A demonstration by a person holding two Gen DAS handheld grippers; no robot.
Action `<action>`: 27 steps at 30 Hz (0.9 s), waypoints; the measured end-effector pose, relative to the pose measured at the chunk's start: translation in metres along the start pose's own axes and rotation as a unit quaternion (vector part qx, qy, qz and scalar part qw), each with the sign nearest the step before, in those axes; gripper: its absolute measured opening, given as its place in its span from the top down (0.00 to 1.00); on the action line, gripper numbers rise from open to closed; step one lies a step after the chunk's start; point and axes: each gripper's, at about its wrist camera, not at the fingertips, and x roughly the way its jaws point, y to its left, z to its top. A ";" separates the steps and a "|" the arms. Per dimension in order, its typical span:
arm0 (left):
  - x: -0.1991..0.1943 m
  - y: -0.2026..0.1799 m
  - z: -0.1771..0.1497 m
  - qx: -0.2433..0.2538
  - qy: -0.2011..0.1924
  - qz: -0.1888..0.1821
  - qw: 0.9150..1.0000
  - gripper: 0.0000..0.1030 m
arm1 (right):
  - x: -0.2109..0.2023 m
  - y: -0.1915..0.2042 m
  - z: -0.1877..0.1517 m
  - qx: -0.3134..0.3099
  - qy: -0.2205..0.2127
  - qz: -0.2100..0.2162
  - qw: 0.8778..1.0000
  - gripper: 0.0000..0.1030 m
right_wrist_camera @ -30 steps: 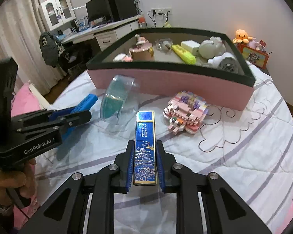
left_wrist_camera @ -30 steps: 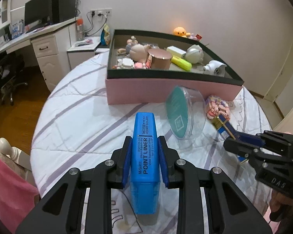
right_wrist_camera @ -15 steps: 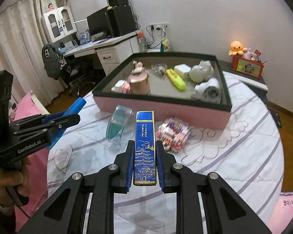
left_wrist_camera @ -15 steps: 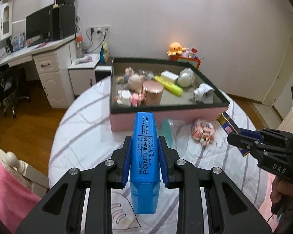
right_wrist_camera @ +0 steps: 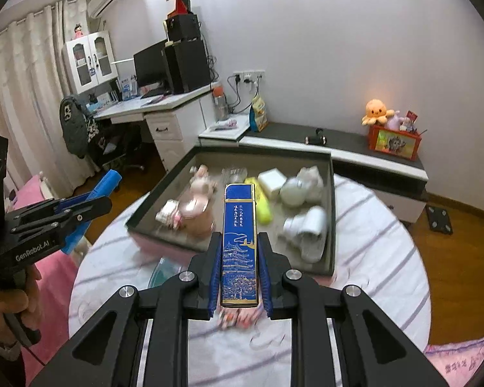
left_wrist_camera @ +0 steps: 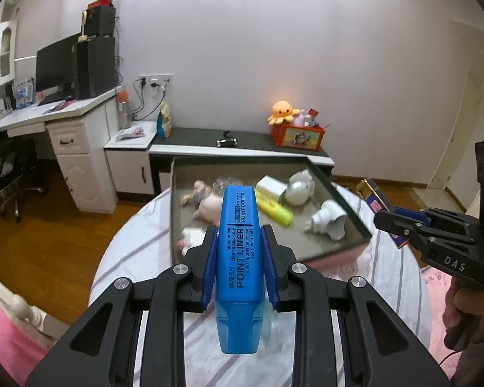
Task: Organize rigid objects
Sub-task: 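Place the blue highlighter in the box with the left tool while the right tool places the pen box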
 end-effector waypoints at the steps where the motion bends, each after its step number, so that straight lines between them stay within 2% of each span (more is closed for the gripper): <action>1: 0.004 -0.002 0.005 0.001 -0.002 -0.002 1.000 0.75 | 0.002 -0.002 0.005 0.001 -0.003 0.000 1.000 0.80; 12: 0.056 -0.022 0.040 0.004 0.002 -0.030 1.000 0.75 | 0.038 -0.017 0.042 0.003 -0.010 0.005 1.000 0.80; 27: 0.116 -0.027 0.044 -0.004 0.042 -0.042 0.998 0.75 | 0.089 -0.044 0.042 0.029 0.023 0.009 0.999 0.80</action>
